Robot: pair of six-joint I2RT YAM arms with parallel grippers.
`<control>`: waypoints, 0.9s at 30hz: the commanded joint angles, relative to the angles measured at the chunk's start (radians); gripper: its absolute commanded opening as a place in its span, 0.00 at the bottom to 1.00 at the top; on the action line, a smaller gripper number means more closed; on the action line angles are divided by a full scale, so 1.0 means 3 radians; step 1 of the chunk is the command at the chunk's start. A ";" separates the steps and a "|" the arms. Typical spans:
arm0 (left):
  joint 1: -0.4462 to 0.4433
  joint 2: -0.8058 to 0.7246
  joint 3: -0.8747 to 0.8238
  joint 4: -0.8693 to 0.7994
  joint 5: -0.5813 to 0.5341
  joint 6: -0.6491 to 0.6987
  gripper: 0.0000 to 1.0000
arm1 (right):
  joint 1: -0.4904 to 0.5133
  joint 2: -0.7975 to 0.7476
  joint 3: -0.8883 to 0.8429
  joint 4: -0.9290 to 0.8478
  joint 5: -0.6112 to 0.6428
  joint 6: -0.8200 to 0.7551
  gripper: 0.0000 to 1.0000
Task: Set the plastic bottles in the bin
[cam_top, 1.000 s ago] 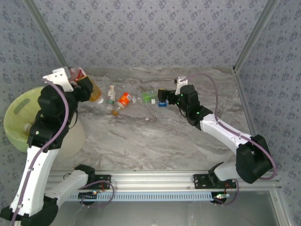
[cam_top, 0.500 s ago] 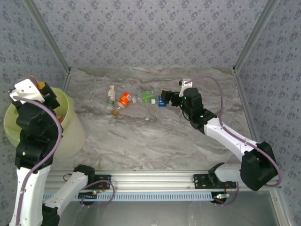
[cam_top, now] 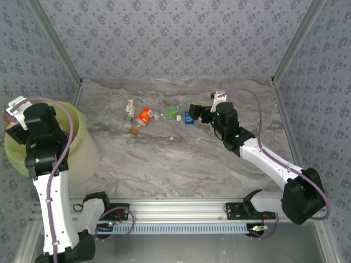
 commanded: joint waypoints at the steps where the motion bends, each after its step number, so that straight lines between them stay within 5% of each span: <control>1: 0.0133 0.0145 -0.0017 -0.0192 -0.0158 -0.0102 0.68 | -0.0040 -0.0072 -0.0044 0.0001 0.0095 0.0011 1.00; 8: 0.0243 0.0514 0.0194 -0.0634 -0.0204 -0.0330 0.98 | -0.0098 -0.0063 -0.0053 -0.0019 0.0057 0.0097 1.00; 20: 0.0241 0.0437 0.0292 -0.0645 0.1755 -0.0486 1.00 | -0.0118 0.0079 0.0067 -0.0180 -0.0089 0.0098 1.00; 27: 0.0243 0.0021 0.0288 -0.0556 0.0685 -0.0756 0.99 | -0.0114 0.0119 0.0105 -0.0211 -0.0165 0.0068 1.00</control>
